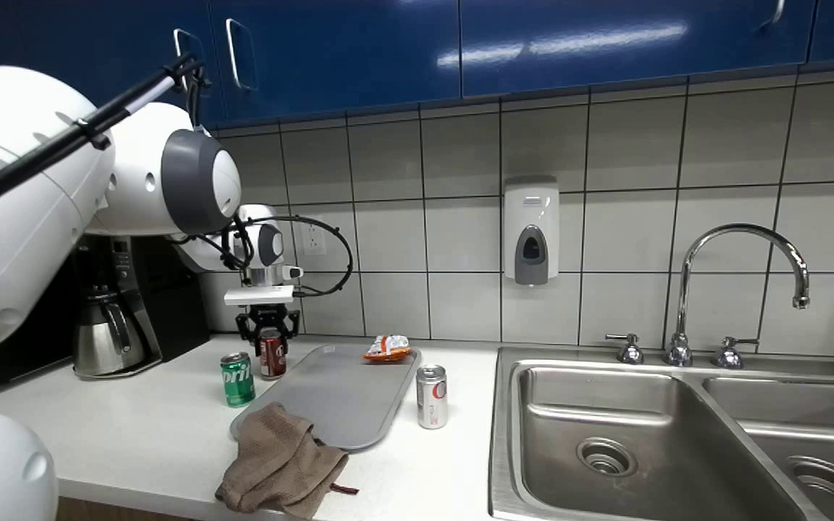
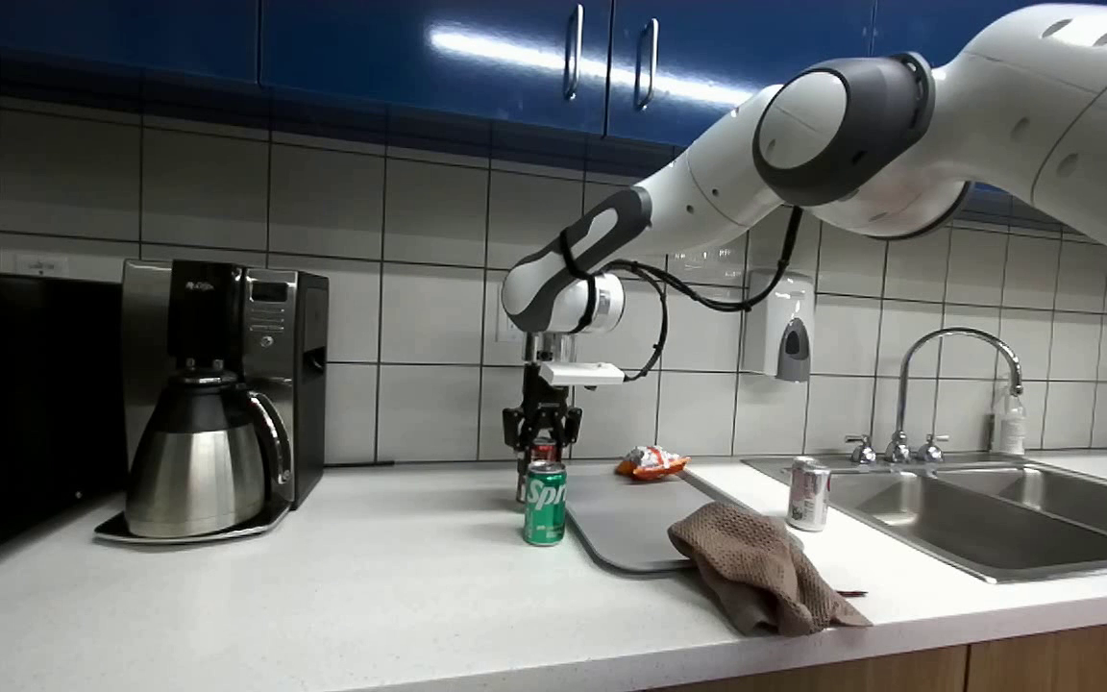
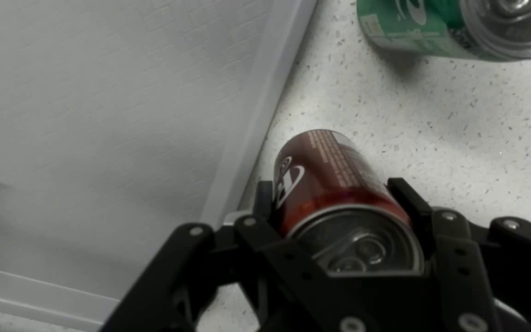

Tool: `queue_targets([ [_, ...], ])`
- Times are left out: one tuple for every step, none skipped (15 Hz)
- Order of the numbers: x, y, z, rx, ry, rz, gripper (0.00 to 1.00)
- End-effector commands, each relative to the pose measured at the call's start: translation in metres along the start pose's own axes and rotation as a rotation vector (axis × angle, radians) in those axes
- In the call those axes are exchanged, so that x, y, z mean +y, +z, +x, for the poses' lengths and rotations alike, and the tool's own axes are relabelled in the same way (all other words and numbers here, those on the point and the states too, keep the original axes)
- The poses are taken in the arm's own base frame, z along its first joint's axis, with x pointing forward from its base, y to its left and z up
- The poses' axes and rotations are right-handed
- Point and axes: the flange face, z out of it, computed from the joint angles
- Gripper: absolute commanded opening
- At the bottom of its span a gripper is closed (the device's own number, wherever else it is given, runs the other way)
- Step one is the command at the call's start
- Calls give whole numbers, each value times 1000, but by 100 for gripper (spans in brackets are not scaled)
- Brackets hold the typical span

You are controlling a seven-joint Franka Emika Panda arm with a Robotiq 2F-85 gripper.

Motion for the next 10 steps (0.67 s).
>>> queue_targets([
  [-3, -10, 3, 10, -8, -14, 38],
  [-3, -10, 3, 9, -8, -14, 38],
  [-3, -10, 3, 8, -10, -15, 38],
  [-3, -10, 3, 10, -7, -19, 88],
  [-4, -9, 2, 9, -23, -31, 90],
  [-4, -9, 2, 13, -29, -38, 95],
  [-5, -8, 1, 11, -38, -46, 100],
  [-4, -8, 0, 14, -44, -53, 100],
  [-4, -10, 0, 18, -48, -55, 100],
  [-4, -14, -1, 26, -53, -52, 100],
])
